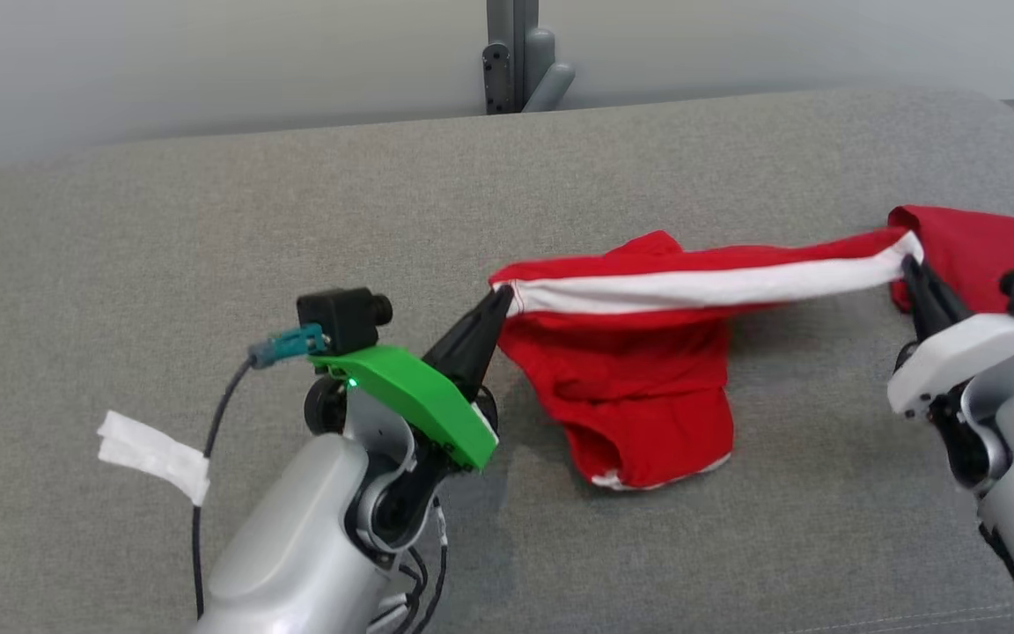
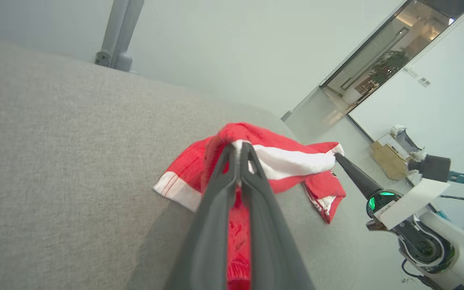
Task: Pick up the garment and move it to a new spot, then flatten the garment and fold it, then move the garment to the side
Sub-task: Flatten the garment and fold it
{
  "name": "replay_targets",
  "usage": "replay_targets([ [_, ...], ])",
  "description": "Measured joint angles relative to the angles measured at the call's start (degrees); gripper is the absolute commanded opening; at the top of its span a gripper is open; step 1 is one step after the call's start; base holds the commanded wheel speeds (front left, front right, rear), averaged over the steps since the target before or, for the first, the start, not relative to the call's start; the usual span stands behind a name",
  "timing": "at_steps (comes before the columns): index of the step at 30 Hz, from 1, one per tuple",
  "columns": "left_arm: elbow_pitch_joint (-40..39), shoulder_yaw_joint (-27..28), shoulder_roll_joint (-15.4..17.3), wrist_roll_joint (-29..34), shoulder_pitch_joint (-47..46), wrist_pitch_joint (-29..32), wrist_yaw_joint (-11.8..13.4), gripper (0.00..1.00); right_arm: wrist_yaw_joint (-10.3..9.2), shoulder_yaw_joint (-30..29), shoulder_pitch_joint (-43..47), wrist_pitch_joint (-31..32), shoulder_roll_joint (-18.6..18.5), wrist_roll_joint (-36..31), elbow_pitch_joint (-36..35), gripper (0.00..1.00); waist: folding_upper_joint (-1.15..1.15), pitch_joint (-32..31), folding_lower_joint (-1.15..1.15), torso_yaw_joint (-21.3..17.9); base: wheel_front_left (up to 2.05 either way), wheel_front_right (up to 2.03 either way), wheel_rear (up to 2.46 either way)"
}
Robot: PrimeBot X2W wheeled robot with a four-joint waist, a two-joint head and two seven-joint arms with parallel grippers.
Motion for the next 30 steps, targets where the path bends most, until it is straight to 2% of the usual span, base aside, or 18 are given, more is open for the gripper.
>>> replay_targets([
  [10, -12.8, 5.7, 3.8, -7.2, -10.8, 8.3, -0.7, 0.00, 0.00, -0.9, -5.7, 13.3, -9.9, 14.2, -18.9, 0.00, 0.00, -5.4, 0.00, -1.6, 0.00, 0.00, 0.00],
  [17, -17.9, 7.1, 4.7, -9.6, -17.4, 13.8, 0.8, 0.00, 0.00, -5.9, -8.8, 22.2, -14.7, 19.9, -29.0, 0.00, 0.00, -7.4, 0.00, -2.8, 0.00, 0.00, 0.00],
  [21, -18.9, 7.6, 4.8, -12.2, -19.5, 17.5, 2.3, 0.00, -0.02, -8.5, -9.4, 27.9, -15.1, 21.4, -31.8, 0.00, 0.00, -7.3, 0.00, -3.4, 0.00, 0.00, 0.00],
  [24, -17.0, 7.2, 5.0, -13.6, -20.9, 20.4, 3.3, 0.00, -0.04, -8.8, -10.3, 32.1, -13.7, 20.4, -31.1, 0.00, 0.00, -6.4, 0.00, -3.7, 0.00, 0.00, 0.00],
  [26, -14.8, 6.5, 5.2, -13.0, -22.9, 21.1, 3.2, 0.00, -0.04, -8.7, -12.1, 33.9, -11.7, 19.5, -29.6, 0.00, 0.00, -5.4, 0.00, -3.8, 0.00, 0.00, 0.00],
  [30, -8.2, 4.9, 5.1, -9.1, -30.1, 19.3, 0.5, 0.00, -0.04, -7.6, -19.4, 33.2, -7.8, 15.0, -25.0, 0.00, 0.00, -2.3, 0.00, -4.1, 0.00, 0.00, 0.00],
])
